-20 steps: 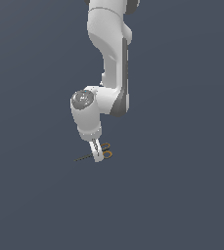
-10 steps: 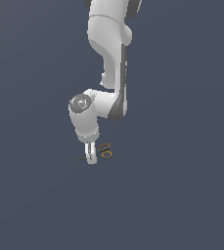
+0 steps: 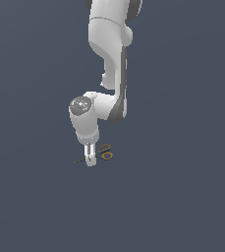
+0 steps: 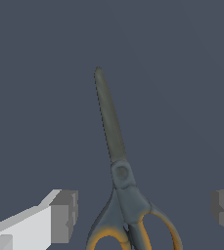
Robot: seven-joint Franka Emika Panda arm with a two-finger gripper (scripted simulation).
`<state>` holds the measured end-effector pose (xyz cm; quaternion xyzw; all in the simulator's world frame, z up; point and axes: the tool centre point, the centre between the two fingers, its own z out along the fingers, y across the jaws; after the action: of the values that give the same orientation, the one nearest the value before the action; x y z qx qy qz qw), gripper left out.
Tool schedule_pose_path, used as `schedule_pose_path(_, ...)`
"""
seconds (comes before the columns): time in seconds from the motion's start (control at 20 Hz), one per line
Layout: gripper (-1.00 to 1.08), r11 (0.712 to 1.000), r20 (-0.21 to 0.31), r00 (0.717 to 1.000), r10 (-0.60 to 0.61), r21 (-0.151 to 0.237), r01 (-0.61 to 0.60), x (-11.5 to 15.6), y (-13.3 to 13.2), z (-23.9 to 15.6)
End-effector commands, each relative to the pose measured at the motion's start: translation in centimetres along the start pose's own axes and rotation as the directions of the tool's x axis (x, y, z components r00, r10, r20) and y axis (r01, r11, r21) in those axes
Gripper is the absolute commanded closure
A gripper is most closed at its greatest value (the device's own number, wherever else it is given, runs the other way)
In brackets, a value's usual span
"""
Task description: Pick up the object and move it to a goal position.
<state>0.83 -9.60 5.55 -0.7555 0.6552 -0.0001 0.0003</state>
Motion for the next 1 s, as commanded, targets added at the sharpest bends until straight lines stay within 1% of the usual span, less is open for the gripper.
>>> schedule_pose_path(0.0, -0.92, 1.0, 0.0, 1.0, 0.001, -0.001, -0.001, 0.0, 0.1, 0.7)
schedule_pose_path(0.35, -0.92, 1.0, 0.0, 1.0, 0.005, -0.001, -0.005, 0.0, 0.2, 4.0)
schedule_pose_path(0.6, -0.92, 1.0, 0.0, 1.0, 0.005, -0.001, -0.005, 0.0, 0.0, 4.8)
schedule_pose_path(0.65, 1.08, 1.0, 0.0, 1.0, 0.005, -0.001, -0.005, 0.0, 0.0, 4.8)
schedule_pose_path(0.95, 1.08, 1.0, 0.0, 1.0, 0.005, -0.001, -0.005, 0.0, 0.0, 4.8)
